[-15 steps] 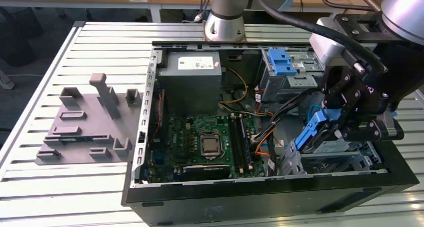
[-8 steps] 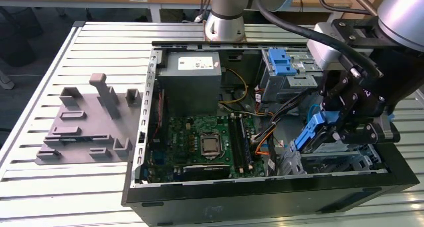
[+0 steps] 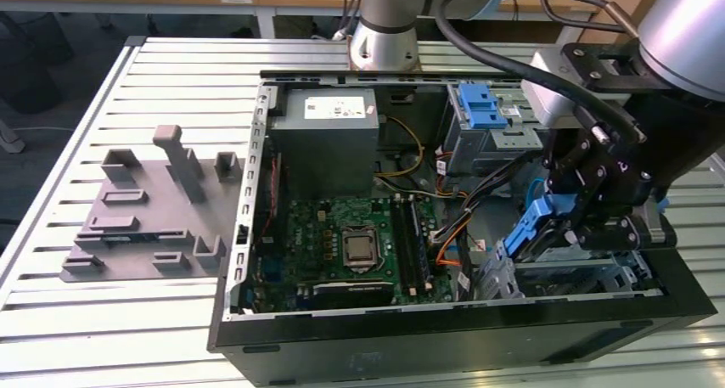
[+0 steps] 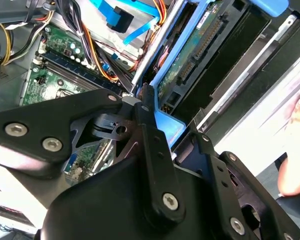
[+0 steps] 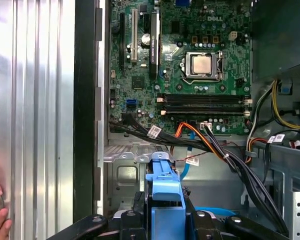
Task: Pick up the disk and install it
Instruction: 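Insert the disk into the insertion slot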
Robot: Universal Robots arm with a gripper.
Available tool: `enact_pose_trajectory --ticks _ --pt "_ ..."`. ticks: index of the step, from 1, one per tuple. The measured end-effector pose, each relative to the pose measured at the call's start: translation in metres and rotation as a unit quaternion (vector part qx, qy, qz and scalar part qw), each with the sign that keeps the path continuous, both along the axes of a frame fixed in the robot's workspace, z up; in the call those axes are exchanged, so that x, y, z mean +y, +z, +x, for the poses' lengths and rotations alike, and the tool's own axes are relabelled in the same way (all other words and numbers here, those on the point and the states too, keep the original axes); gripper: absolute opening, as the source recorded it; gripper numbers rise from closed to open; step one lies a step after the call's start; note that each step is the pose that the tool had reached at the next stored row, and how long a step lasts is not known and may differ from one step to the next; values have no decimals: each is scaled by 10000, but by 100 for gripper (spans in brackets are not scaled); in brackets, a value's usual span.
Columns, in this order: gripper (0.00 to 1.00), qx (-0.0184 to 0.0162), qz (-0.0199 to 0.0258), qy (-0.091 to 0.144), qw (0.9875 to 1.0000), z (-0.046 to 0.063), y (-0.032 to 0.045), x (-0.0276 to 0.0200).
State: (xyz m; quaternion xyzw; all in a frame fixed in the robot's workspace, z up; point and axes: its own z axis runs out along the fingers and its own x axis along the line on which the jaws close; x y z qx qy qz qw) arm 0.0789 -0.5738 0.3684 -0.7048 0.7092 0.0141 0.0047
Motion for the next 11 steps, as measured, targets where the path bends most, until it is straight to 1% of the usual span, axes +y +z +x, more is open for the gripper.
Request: enact_pose_trajectory --ticks 1,2,4,5,11 --pt "38 0 -1 0 10000 0 -8 0" --pt "43 0 -2 0 10000 0 -15 0" --pt "43 0 -1 0 10000 0 -29 0" --pt "50 0 -2 0 10000 0 -33 0" --pt "49 0 -2 0 10000 0 -42 0"
